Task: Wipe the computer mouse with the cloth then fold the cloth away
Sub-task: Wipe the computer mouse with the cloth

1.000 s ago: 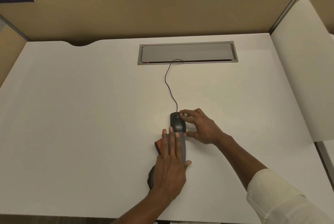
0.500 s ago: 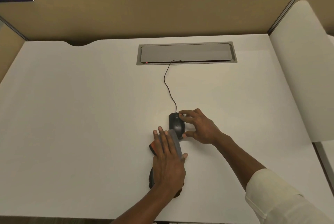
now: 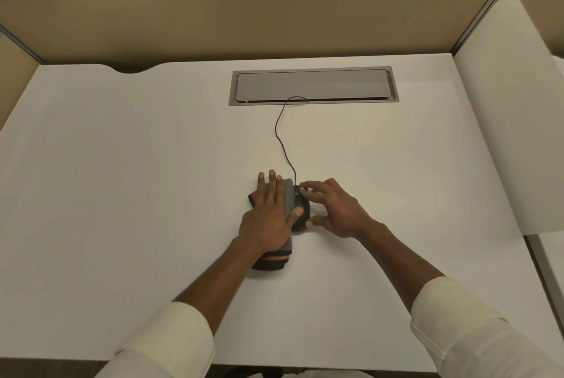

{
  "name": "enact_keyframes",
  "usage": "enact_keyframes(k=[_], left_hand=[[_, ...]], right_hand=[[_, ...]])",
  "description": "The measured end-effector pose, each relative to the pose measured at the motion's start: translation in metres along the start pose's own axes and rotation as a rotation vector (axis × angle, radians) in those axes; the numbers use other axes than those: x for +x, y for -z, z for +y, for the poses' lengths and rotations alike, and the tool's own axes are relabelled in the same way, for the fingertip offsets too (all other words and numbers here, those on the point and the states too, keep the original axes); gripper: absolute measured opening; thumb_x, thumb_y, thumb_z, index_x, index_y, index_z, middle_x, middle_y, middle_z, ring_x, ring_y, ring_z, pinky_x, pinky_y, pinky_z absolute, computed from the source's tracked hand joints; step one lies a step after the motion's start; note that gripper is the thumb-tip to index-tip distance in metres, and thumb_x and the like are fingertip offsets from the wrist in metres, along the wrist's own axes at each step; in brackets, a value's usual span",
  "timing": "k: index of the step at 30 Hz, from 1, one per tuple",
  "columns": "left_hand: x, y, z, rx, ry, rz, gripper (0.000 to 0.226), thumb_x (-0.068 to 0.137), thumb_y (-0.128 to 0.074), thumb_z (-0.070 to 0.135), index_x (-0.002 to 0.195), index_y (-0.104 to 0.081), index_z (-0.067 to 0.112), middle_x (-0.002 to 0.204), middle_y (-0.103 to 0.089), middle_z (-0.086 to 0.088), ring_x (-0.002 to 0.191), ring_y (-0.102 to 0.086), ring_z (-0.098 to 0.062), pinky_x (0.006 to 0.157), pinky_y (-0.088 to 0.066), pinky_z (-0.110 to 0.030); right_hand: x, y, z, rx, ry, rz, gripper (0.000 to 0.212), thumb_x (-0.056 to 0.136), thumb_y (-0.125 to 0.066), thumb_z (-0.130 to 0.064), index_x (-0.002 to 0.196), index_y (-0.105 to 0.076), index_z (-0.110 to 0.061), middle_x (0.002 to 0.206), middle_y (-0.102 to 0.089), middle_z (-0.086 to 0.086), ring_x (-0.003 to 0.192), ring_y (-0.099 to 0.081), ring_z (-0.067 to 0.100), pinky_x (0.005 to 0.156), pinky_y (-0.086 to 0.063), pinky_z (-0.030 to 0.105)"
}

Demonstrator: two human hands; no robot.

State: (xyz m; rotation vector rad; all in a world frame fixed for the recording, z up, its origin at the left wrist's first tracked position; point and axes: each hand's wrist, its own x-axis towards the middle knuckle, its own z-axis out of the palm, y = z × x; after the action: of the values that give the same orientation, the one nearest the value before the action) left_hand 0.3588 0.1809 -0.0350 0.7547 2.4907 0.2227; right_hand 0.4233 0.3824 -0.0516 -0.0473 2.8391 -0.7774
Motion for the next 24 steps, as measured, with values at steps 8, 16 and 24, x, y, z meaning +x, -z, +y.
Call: enact_keyframes(k=[8, 16, 24], left_hand=[[0.020, 0.023, -0.010, 0.080, -0.109, -0.065, 0.084, 0.107, -0.026, 0.066, 0.169, 0.011, 0.021, 0.176, 0.027, 0.005, 0.160, 0.033, -0.023, 0.119, -0.044, -0.060], [-0.020, -0.021, 0.014, -0.021, 0.078, 0.106, 0.095, 0.100, -0.014, 0.075, 0.167, 0.018, 0.015, 0.177, 0.024, -0.005, 0.163, 0.023, -0.031, 0.117, -0.049, -0.048], [-0.069, -0.083, 0.050, -0.054, 0.195, 0.246, 0.108, 0.095, -0.028, 0.074, 0.164, 0.007, -0.001, 0.176, -0.001, -0.026, 0.163, -0.010, -0.047, 0.118, -0.049, -0.050]], right_hand=[[0.000, 0.001, -0.001, -0.004, -0.010, -0.012, 0.073, 0.083, -0.081, -0.045, 0.149, -0.053, -0.031, 0.158, -0.041, -0.017, 0.134, -0.039, 0.018, 0.078, -0.052, 0.038], [-0.002, 0.002, -0.003, -0.023, -0.008, -0.004, 0.076, 0.085, -0.079, -0.047, 0.153, -0.049, -0.029, 0.160, -0.040, -0.017, 0.134, -0.039, 0.018, 0.075, -0.052, 0.037], [-0.002, 0.000, -0.003, -0.030, -0.029, -0.009, 0.076, 0.087, -0.080, -0.042, 0.154, -0.048, -0.027, 0.162, -0.040, -0.014, 0.138, -0.037, 0.019, 0.083, -0.053, 0.038]])
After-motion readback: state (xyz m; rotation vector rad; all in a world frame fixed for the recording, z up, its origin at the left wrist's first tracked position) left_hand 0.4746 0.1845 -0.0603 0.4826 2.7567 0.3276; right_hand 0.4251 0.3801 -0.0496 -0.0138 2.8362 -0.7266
